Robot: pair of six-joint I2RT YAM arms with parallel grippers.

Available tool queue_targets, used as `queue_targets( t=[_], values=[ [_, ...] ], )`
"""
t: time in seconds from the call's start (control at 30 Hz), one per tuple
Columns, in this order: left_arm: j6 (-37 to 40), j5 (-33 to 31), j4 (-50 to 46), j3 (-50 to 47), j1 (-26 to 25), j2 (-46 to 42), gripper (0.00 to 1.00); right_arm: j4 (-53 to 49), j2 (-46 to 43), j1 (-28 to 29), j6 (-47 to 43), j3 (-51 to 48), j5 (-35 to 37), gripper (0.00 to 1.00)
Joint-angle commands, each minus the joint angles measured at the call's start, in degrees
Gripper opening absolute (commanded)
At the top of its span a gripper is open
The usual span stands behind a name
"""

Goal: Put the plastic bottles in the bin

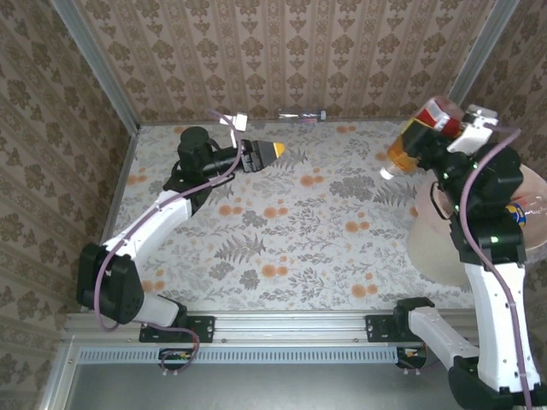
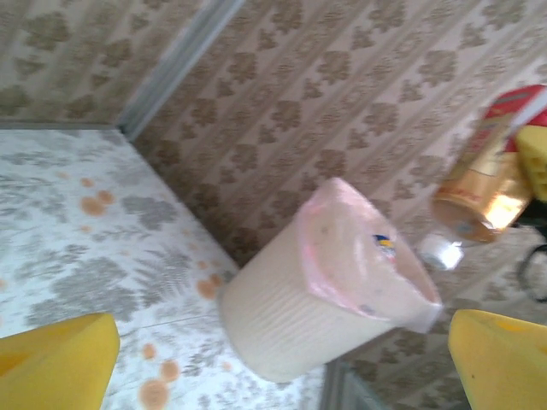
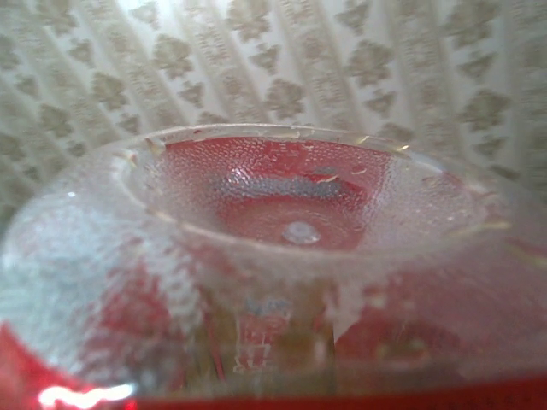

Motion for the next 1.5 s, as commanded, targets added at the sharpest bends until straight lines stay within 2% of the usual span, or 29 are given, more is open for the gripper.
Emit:
queue_targets(
  t=[0.0,0.07,0.1,0.27,0.4,0.6,0.7,0.83,1.03,1.1,1.13,1.2,1.3,1.33,1.47],
  values=[
    [11.4,-7.6,-12.1,1.6,0.1,-3.3,1.00,-13.7,0.4,-3.5,-4.3,4.1,8.0,0.51],
    [12.9,-10.6,-14.4,1.5,0.0,-4.4,1.00,-19.0,2.1,-6.3,-7.0,8.3,11.8,0.51],
    [13.6,-13.9,-16.0,1.6,1.6,-5.0,1.00,-21.4,3.0,-7.8,-8.6,10.3,13.9,0.51],
    [15.3,-25.9,-22.0,1.0,2.6,-7.2,1.00,-32.6,7.9,-14.0,-14.7,18.6,23.4,0.51],
    [15.0,-30.1,-24.8,2.0,3.5,-7.1,1.00,-38.0,10.4,-17.7,-19.0,19.8,30.0,0.51],
    [13.5,-29.3,-29.0,6.2,4.3,-4.6,1.00,-44.6,14.4,-22.2,-22.3,21.1,29.9,0.52],
    [12.4,-29.4,-29.3,6.4,4.3,-4.1,1.00,-43.9,15.5,-24.3,-22.1,19.8,26.6,0.53],
    [10.3,-29.6,-28.2,5.6,4.3,-4.3,1.00,-40.4,17.0,-25.6,-17.6,20.0,20.1,0.53],
    [9.8,-30.1,-28.1,4.8,4.3,-4.5,1.00,-41.3,22.5,-26.3,-12.0,21.8,20.3,0.55],
    [9.9,-30.4,-28.5,4.9,4.3,-4.5,1.00,-42.4,22.9,-26.3,-10.0,20.0,24.1,0.59],
    [10.1,-30.5,-28.6,4.9,4.3,-4.5,1.00,-42.5,22.8,-26.4,-9.1,18.6,27.1,0.65],
    [10.6,-30.7,-29.0,5.0,4.3,-4.4,1.00,-42.8,22.8,-26.5,-9.1,16.9,30.3,0.84],
    [11.2,-30.7,-29.8,5.5,4.3,-3.9,1.00,-45.2,23.7,-26.5,-9.3,17.5,30.9,0.97],
    [11.3,-30.7,-30.0,5.7,4.3,-3.7,1.00,-45.7,23.4,-26.4,-9.0,17.9,30.7,0.99],
    [10.8,-30.9,-29.4,5.1,4.3,-3.3,1.00,-45.1,21.3,-26.2,-8.5,20.3,26.6,1.00]
  ],
)
